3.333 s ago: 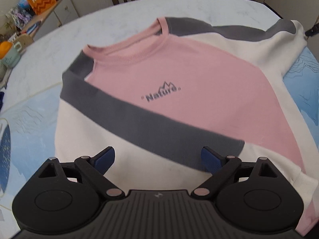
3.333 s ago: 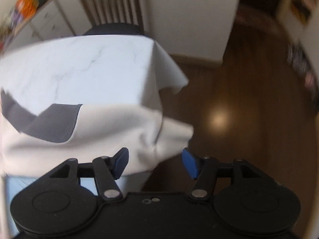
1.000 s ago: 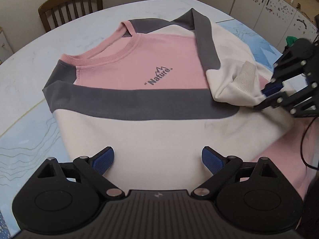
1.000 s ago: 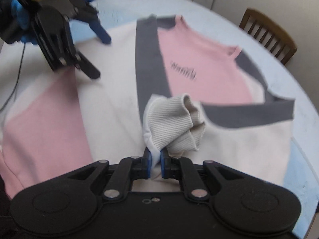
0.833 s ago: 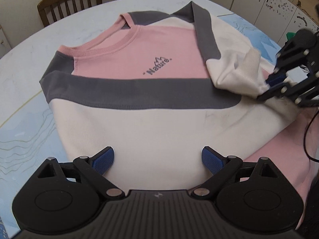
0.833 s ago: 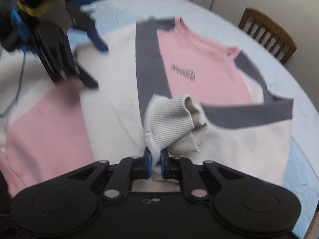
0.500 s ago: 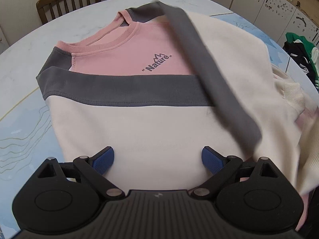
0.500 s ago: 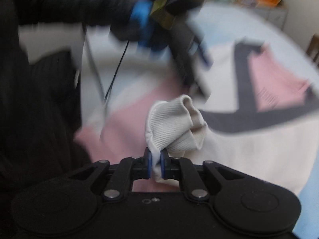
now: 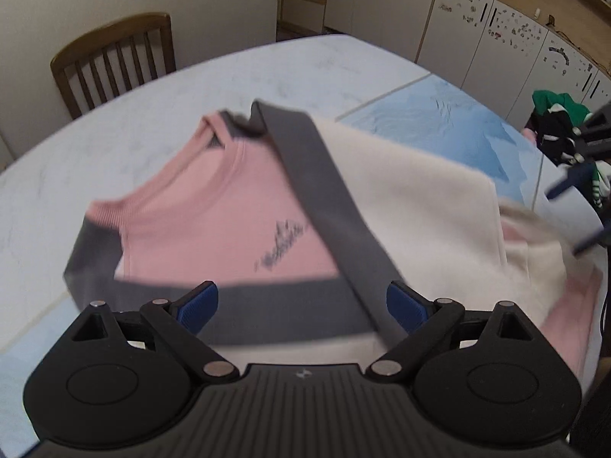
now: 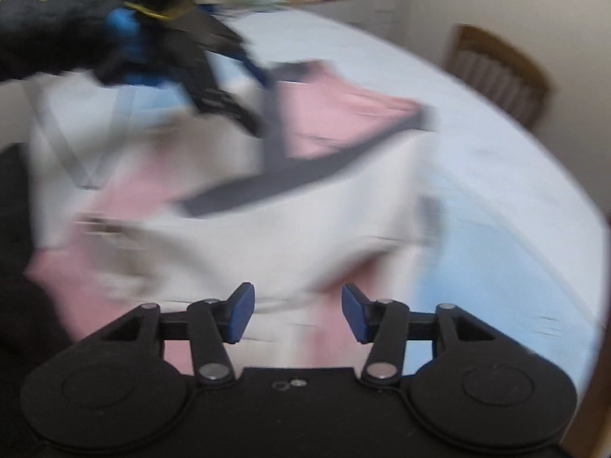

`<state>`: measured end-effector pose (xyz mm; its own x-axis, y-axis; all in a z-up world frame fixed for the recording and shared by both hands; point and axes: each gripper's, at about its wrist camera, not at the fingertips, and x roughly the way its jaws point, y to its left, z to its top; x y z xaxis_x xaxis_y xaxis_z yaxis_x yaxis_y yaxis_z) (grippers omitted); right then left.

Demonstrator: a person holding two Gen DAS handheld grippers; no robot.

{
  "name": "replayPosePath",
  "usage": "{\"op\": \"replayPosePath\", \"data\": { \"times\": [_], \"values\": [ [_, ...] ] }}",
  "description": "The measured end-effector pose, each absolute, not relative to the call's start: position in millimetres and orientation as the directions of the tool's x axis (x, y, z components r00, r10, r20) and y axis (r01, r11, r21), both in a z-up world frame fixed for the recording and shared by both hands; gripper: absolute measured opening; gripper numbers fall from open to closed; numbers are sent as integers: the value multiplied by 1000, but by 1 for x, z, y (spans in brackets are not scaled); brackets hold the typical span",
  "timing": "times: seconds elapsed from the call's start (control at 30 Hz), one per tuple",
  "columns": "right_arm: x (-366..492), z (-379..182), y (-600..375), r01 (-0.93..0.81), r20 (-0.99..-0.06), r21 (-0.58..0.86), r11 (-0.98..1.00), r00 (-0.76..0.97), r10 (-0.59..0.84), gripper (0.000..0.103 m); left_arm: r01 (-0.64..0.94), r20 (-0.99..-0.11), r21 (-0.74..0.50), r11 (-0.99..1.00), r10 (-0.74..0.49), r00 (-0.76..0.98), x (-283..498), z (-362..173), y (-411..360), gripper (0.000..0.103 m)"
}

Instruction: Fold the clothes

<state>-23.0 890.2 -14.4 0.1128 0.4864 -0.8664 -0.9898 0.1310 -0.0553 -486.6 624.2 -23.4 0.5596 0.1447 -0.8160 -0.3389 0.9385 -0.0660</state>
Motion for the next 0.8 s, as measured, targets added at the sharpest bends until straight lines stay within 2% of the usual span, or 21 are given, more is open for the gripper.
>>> {"op": "replayPosePath", "data": {
  "times": [0.1,0.27,0.33,0.43,0.57,0.73,0.8],
  "values": [
    [5,-36,894,-979,-854,-130,156,190,484,103,-308,-805,-91,947,112,582,-455,-21,620,90],
    [27,-69,911,-981,-841,-166,97,192,506,103,-114,-834,-110,987,-29,551,-432,-35,563,90],
    [28,-76,917,-985,-833,-165,60,171,526,103,-43,-861,-113,993,-76,503,-439,-47,534,90],
    [29,-84,924,-982,-819,-186,27,170,547,103,10,-885,-191,982,-177,431,-463,-59,495,90],
    [35,-91,930,-982,-802,-187,10,159,576,103,-1,-910,-268,963,-253,328,-502,-70,460,90],
    [35,-102,937,-983,-812,-180,-41,126,570,103,-38,-931,-274,961,-255,259,-522,-69,455,90],
    [38,-102,938,-984,-807,-179,-28,130,576,103,-60,-930,-217,974,-188,315,-511,-58,470,90]
  ]
}}
